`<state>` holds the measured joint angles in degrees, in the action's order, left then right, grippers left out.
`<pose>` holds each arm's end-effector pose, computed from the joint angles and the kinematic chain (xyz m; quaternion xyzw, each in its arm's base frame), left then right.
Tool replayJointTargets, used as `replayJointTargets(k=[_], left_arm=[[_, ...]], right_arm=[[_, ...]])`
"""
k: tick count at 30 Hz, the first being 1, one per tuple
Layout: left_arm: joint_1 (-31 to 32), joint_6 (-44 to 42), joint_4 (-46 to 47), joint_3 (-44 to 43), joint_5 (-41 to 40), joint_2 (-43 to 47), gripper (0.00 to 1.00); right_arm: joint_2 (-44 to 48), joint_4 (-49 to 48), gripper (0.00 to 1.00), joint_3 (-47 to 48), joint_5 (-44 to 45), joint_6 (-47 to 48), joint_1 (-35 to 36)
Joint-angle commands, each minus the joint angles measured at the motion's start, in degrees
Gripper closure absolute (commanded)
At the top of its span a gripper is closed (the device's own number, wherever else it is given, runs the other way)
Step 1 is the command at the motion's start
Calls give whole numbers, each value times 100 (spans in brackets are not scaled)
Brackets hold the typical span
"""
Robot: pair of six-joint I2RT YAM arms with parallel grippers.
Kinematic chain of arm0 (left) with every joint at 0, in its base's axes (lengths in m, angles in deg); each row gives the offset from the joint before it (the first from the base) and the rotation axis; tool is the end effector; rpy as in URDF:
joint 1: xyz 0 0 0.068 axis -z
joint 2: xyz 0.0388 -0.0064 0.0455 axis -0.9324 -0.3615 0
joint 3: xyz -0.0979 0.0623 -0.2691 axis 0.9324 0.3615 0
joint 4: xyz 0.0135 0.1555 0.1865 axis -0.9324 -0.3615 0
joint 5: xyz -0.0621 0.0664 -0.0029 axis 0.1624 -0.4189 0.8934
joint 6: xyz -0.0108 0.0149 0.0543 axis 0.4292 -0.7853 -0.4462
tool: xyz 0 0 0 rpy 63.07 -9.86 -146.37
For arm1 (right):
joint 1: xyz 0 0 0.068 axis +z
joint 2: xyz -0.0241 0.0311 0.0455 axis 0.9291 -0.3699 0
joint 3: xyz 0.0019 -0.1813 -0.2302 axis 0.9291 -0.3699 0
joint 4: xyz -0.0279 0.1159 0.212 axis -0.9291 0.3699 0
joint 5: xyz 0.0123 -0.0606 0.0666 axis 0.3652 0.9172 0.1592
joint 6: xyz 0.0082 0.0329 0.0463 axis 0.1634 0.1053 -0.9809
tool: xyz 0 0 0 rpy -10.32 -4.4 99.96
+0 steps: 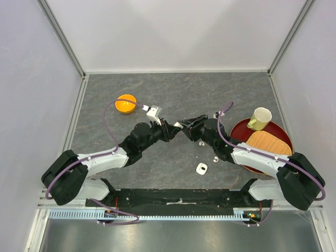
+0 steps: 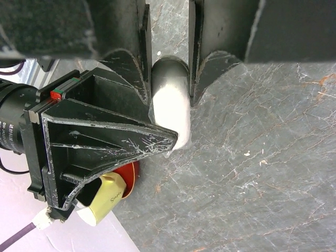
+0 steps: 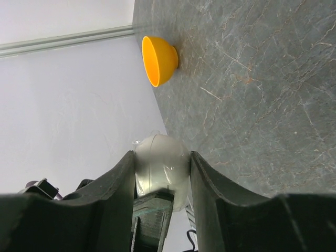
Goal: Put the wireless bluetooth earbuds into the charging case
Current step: Pick up the charging case at the center of the board.
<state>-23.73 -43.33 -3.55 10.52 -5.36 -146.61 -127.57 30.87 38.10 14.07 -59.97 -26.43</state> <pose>0.1866 -0.1884 0.2575 0.0912 0.7456 -0.4193 0.5099 0.1966 0.1690 0.2501 0.3811 0.7306 0.4968 0.2723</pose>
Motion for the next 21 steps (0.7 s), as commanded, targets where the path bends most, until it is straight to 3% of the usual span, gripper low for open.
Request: replayJointTargets(k=[1, 2, 5, 6, 13, 21], left_arm=[[54, -267, 24, -257, -115, 18, 98], [54, -354, -46, -231, -115, 62, 98], [54, -722, -257, -160, -334, 334, 98], [54, -864, -310, -125, -369, 413, 98], [45, -2578, -750, 348, -133, 1353, 98], [36, -3484, -1057, 587, 886, 2206, 98]], right_arm=[[175, -586, 73, -95, -223, 132, 32], [201, -595, 44, -86, -276, 315, 15], [368, -376, 9, -16, -355, 598, -55], [508, -236, 4, 28, -355, 816, -82], [1141, 1301, 2, 485, -1020, 2099, -433], [818, 1067, 2, 634, -2507, 2488, -583]])
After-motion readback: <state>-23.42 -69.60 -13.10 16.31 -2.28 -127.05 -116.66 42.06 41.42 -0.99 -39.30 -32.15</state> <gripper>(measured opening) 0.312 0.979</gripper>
